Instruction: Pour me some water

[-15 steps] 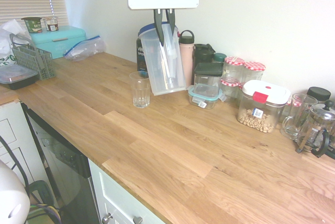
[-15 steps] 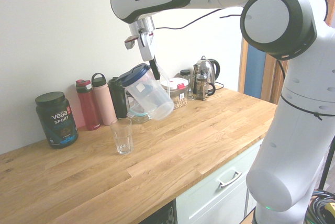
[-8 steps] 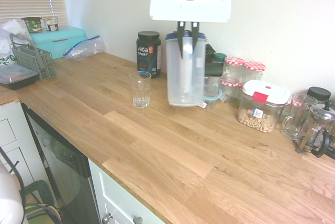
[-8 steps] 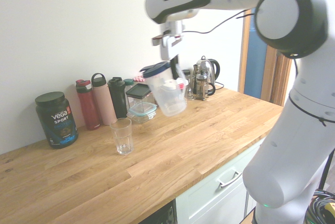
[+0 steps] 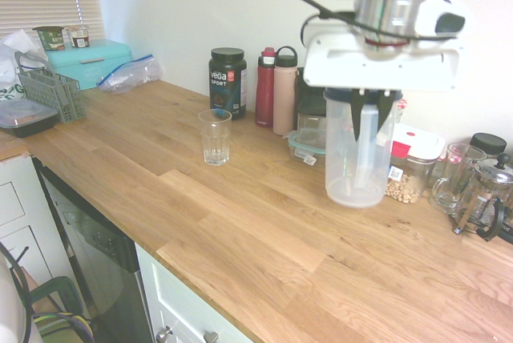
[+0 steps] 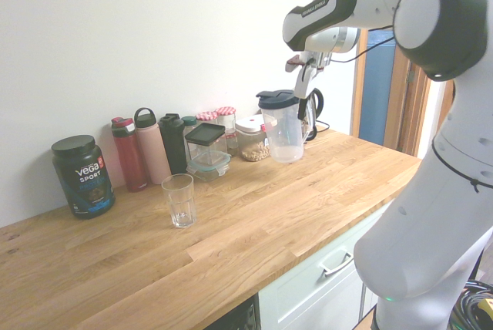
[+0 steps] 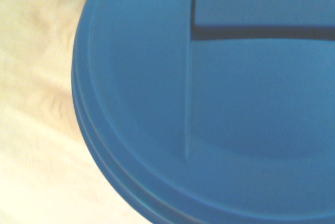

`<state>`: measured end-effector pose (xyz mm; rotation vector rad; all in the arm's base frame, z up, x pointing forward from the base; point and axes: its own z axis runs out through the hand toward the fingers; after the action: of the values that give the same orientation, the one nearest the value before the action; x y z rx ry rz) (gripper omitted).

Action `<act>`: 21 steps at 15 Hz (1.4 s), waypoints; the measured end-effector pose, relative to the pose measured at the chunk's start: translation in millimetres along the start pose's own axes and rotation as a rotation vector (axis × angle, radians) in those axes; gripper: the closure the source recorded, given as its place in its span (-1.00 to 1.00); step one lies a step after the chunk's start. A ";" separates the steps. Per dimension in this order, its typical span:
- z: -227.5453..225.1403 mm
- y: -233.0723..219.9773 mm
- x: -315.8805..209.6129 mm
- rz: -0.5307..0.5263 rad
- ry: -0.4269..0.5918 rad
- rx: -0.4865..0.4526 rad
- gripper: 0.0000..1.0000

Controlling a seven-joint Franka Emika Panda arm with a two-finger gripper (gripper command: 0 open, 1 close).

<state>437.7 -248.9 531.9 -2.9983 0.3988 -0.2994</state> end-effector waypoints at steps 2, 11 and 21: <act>13.1 3.0 5.1 -0.041 -0.033 0.027 1.00; 61.0 65.4 46.5 -0.034 -0.068 0.069 1.00; 53.5 68.5 46.8 -0.039 -0.074 0.073 -1.00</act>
<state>476.1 -323.2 479.5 -2.9379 0.3153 -0.2008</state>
